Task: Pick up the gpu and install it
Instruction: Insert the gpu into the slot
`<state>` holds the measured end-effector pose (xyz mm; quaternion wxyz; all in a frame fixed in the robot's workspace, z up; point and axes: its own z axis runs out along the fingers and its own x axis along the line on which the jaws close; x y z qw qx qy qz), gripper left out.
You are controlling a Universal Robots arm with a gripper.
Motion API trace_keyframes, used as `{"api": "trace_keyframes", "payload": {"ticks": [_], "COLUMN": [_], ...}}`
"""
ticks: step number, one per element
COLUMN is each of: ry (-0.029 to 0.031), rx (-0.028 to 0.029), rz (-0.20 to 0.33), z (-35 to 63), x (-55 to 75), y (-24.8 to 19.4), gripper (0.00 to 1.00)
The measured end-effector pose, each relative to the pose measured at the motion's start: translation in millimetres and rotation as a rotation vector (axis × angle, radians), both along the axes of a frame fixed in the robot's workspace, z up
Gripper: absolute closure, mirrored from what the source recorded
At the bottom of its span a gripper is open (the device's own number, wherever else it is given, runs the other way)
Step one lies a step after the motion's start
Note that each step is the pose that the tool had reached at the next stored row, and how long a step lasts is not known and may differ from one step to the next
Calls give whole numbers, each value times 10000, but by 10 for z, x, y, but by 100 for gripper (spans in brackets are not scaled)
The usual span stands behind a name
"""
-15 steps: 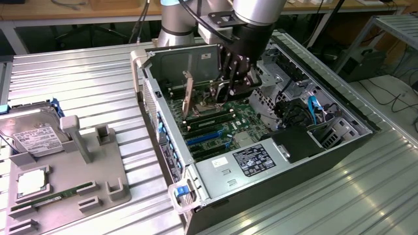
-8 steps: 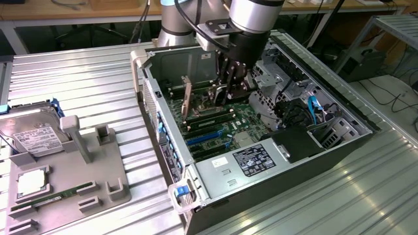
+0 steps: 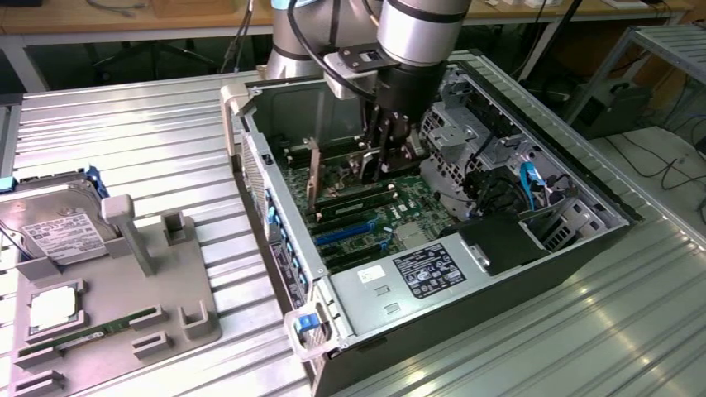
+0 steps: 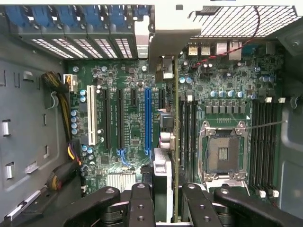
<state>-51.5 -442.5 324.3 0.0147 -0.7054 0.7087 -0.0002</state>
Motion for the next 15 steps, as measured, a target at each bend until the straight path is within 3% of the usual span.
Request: {"api": "trace_keyframes", "payload": {"ticks": [15], "ry": [-34], "rx": [-2], "rz": [-272], "z": [-269], "x": [-85], "y": [-7], "gripper": [72]}}
